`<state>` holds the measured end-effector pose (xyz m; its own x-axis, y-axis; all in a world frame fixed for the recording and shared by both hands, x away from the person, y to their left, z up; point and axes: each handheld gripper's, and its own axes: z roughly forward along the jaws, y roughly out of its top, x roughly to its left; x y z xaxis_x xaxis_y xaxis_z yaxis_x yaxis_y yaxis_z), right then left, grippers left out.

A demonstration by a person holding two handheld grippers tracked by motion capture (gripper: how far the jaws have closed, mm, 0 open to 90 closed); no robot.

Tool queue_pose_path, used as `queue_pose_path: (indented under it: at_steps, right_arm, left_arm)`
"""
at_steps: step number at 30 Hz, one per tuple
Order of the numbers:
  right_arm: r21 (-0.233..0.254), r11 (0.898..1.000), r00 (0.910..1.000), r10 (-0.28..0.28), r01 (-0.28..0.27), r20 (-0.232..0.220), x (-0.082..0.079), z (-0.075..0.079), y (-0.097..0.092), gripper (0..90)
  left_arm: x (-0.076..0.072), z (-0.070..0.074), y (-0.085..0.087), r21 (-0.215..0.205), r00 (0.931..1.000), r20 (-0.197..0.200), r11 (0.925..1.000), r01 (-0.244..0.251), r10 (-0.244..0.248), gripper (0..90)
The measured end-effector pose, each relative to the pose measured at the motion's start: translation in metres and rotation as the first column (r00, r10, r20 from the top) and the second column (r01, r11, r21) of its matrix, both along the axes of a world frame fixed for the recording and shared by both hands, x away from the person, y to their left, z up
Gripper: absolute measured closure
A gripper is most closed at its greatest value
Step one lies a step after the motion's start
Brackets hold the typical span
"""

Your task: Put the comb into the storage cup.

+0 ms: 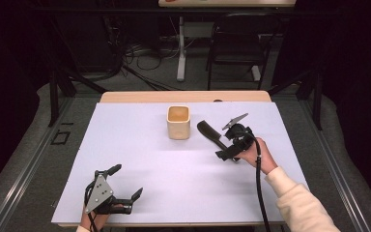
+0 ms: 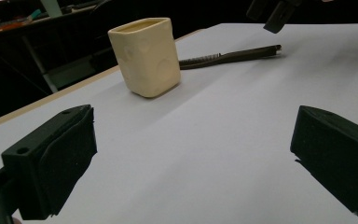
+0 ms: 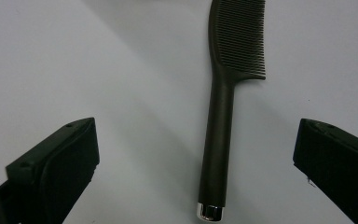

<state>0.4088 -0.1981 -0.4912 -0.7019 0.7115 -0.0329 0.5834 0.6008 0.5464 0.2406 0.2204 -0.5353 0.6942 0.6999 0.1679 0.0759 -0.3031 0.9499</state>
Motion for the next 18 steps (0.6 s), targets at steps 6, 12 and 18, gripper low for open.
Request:
queue_pose_path:
  at_steps: [6, 12, 18]
  right_arm:
    - [-0.024, 1.000, 0.9998, -0.001, 0.000, -0.019, 0.010, 0.002, 0.006, 0.0]
    - [-0.058, 0.998, 0.9986, -0.006, 0.003, -0.052, 0.019, 0.007, 0.014, 0.0]
    - [-0.078, 0.997, 0.9983, -0.004, -0.001, -0.057, 0.027, 0.006, 0.020, 0.0]
  left_arm:
    - [0.000, 0.000, 0.000, 0.002, 1.0000, 0.001, 1.0000, 0.001, -0.001, 0.3]
    - [0.000, 0.000, 0.000, 0.000, 1.0000, -0.001, 1.0000, 0.001, -0.001, 0.3]
    - [0.000, 0.000, 0.000, -0.002, 1.0000, 0.004, 1.0000, 0.003, -0.003, 0.3]
